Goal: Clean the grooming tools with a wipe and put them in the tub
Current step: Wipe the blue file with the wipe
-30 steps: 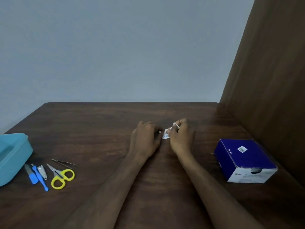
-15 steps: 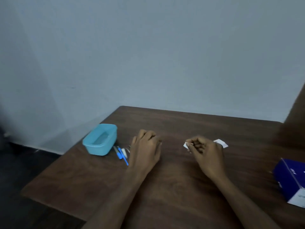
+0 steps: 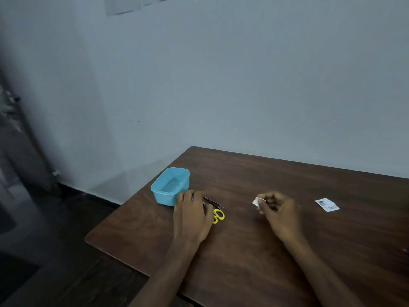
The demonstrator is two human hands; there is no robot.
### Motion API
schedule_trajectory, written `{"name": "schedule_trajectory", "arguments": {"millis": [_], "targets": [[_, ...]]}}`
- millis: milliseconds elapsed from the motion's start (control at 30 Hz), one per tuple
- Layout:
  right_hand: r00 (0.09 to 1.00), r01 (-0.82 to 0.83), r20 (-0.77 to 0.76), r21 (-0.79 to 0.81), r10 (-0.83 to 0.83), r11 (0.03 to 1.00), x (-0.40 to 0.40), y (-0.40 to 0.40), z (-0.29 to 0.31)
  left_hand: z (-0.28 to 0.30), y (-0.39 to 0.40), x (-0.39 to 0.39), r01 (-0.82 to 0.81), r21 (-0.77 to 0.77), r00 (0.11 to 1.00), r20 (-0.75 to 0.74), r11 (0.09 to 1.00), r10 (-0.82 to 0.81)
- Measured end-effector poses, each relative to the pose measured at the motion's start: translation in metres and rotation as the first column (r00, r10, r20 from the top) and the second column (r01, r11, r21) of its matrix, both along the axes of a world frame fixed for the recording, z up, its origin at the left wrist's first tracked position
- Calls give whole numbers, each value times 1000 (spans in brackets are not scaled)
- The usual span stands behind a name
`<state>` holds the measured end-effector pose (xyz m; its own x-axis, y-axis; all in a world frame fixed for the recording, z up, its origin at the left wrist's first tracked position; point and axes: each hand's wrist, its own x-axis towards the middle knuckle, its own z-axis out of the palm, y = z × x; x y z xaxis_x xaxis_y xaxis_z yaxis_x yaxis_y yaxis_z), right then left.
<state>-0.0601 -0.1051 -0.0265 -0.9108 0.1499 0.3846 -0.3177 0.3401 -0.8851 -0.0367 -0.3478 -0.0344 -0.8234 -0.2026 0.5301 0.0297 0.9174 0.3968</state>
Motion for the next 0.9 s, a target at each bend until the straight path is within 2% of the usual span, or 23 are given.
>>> {"name": "schedule_trajectory", "arguments": {"millis": [67, 200, 300, 467, 800, 900], "targets": [[1000, 18, 8, -18, -17, 1000, 0, 7, -2, -1, -1, 3, 1, 52, 1000, -29, 999, 0], [999, 27, 21, -48, -26, 998, -2, 10, -1, -3, -4, 0, 16, 225, 1000, 6, 974, -18], [1000, 26, 17, -44, -25, 999, -2, 11, -2, -4, -7, -2, 53, 245, 998, 3, 968, -55], [1000, 8, 14, -40, -7, 999, 1, 15, -2, -8, -8, -9, 13, 304, 999, -39, 953, -1], [999, 14, 32, -20, -13, 1000, 7, 17, 0, -19, -14, -23, -9, 199, 999, 55, 980, -2], [1000, 12, 18, -12, -12, 1000, 9, 16, 0, -19, -14, -21, -6, 224, 999, 33, 975, -2]]}}
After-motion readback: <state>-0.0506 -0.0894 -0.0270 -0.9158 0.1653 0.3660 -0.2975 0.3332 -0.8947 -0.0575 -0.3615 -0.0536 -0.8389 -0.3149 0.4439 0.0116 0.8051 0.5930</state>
